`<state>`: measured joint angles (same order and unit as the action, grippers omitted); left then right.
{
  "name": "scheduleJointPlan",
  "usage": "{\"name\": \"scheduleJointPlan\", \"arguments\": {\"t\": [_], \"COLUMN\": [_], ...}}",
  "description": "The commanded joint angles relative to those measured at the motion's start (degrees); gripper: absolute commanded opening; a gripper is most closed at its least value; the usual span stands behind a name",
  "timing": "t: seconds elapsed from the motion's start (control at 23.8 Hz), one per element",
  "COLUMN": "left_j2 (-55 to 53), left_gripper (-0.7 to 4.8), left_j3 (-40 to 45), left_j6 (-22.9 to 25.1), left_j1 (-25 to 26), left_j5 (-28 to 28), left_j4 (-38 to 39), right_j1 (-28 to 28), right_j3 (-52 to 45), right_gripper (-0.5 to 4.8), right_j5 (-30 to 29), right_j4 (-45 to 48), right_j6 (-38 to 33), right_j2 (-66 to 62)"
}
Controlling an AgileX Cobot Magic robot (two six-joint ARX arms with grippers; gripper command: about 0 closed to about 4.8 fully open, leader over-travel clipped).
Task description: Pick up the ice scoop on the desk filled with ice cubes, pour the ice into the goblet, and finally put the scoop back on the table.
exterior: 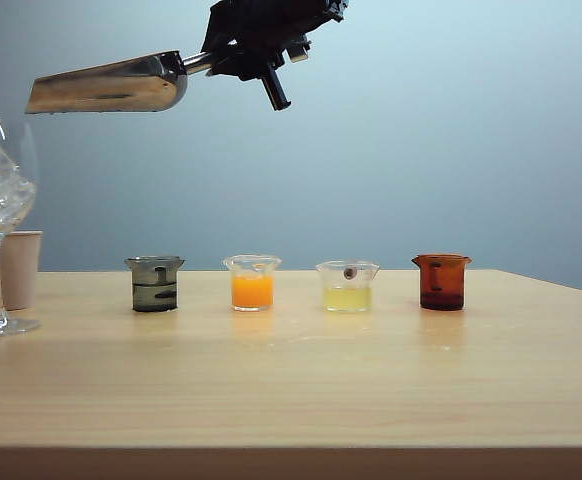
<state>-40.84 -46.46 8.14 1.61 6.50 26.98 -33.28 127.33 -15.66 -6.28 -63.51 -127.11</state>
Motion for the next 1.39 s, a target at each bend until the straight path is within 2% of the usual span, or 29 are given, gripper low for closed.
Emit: {"name": "scheduleJointPlan", "arguments": {"t": [0.04,0.17,0.29,0.38,0.42,0.59,0.67,0.88,1.01,1.09,1.39], "left_j2": [0.1,0.1,0.1,0.1,0.1,0.1,0.1,0.1,0.1,0.1,0.1], "left_gripper": [0.04,0.04,0.04,0.04,0.04,0.04,0.04,0.04,0.04,0.04,0.04], "left_j3": [-0.3,-0.3,-0.3,-0.3,-0.3,-0.3,-0.3,-0.3,-0.3,-0.3,-0.3], "left_j6": [0.2,0.2,0.2,0.2,0.2,0.2,0.2,0.2,0.2,0.2,0.2], "left_j1": [0.0,0.0,0.0,0.0,0.0,0.0,0.0,0.0,0.0,0.0,0.0], "left_j5": [0.1,0.1,0.1,0.1,0.1,0.2,0.1,0.2,0.1,0.1,0.1], "left_j4": [-0.5,-0.5,-0.5,-0.5,-0.5,-0.5,-0.5,-0.5,-0.5,-0.5,-0.5], "right_j1": [-0.1,0.8,3.4,5.4,7.3,10.8,14.3,20.3,23.8,28.8,39.1], "right_j3": [0.5,0.4,0.3,0.3,0.3,0.3,0.3,-2.9,-8.0,-17.2,-36.3], "right_gripper": [-0.09,-0.09,-0.09,-0.09,-0.09,-0.09,-0.09,-0.09,-0.09,-0.09,-0.09], "right_j5": [-0.9,-1.2,-4.0,-6.1,-7.7,-7.6,-7.3,-8.3,-8.0,-7.8,-9.3], "right_j4": [2.2,2.2,3.4,3.2,1.9,-3.4,-9.9,-13.3,-13.2,-11.3,-5.2], "right_j6": [0.1,-4.8,-10.1,-10.1,-9.4,-5.3,0.7,3.3,4.0,4.0,4.3], "right_j2": [0.7,0.7,0.7,0.8,1.4,3.5,6.8,12.2,16.8,23.5,35.9]}}
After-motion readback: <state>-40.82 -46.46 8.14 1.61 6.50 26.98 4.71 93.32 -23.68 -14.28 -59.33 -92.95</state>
